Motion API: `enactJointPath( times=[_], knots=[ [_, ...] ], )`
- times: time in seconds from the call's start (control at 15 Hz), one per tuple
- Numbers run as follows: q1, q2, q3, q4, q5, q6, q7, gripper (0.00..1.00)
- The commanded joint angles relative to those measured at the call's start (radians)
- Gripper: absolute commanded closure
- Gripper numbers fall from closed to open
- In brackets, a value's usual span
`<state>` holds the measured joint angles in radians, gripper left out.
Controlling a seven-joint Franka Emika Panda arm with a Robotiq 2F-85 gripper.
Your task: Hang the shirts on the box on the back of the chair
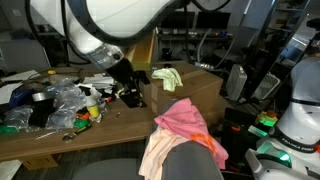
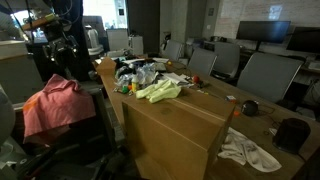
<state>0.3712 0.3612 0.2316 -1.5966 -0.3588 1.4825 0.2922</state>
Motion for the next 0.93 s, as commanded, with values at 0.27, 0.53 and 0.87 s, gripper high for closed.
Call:
enactJointPath(
  times=[0.27,0.53,0.87],
  knots=[
    [-0.142,-0.206,-0.107,-0.055,0.03,0.154,0.044,0.0],
    [-0.23,-0.237,-0.169,-0.075,0.033,0.275,0.095,0.0],
    [-0.316,-0.209,-0.238,-0.077,0.073,0.444,0.187,0.0]
  ],
)
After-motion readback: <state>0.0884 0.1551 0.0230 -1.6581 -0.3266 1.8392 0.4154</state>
